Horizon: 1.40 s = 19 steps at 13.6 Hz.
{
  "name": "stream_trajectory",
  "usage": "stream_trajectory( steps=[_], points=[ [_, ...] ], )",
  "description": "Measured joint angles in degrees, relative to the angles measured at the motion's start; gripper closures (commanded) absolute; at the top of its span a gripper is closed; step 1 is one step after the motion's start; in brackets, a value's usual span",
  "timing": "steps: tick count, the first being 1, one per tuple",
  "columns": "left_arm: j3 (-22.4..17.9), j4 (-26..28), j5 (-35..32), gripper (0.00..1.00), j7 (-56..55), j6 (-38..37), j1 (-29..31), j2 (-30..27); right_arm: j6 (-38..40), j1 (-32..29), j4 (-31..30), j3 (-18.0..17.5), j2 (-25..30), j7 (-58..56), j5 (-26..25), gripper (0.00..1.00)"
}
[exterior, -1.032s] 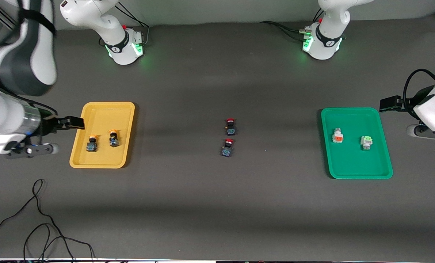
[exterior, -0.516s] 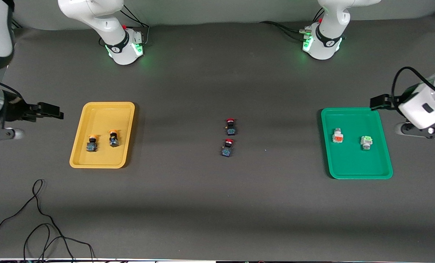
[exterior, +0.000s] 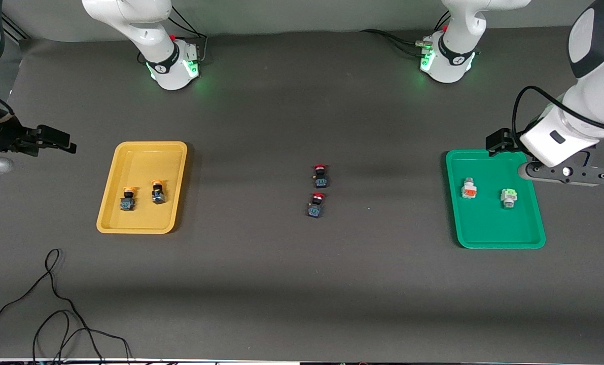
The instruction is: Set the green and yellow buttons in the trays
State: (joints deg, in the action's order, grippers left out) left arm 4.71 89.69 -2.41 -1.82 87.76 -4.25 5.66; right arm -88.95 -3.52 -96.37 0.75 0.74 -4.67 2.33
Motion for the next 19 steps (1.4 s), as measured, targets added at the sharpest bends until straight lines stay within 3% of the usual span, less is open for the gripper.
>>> stream_trajectory(
  steps=[19],
  points=[
    [-0.9, 0.53, 0.22, 0.0, 0.03, 0.49, 0.47, 0.02, -0.87, 0.48, 1.15, -0.49, 0.56, 0.39, -1.55, 0.0]
  ],
)
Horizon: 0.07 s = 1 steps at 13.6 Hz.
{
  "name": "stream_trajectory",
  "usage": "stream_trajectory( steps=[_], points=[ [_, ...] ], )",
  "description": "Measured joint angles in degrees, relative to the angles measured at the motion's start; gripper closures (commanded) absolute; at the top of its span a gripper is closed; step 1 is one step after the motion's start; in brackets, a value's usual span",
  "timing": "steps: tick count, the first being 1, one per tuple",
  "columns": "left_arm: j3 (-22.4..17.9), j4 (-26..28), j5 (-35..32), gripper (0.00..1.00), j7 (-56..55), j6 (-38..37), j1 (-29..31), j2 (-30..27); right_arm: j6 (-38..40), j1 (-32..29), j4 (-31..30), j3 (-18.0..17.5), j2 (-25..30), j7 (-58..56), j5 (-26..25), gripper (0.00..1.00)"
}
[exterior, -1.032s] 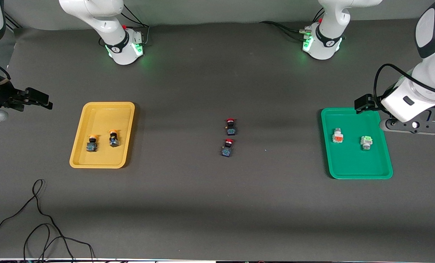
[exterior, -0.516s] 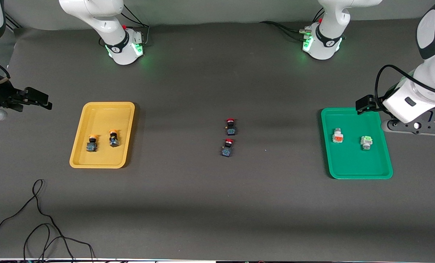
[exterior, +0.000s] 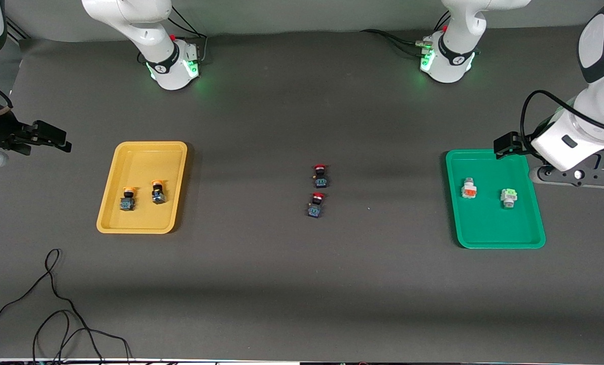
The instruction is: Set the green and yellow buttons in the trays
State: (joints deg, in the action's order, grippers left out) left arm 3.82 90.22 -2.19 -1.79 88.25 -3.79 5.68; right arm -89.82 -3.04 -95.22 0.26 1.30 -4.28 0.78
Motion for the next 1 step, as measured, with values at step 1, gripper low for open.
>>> stream_trajectory(
  steps=[1],
  points=[
    [0.0, 0.0, 0.0, 0.0, 0.0, 0.0, 0.0, 0.0, 0.0, 0.01, 0.0, -0.01, 0.0, 0.0, 0.0, 0.0]
  ],
)
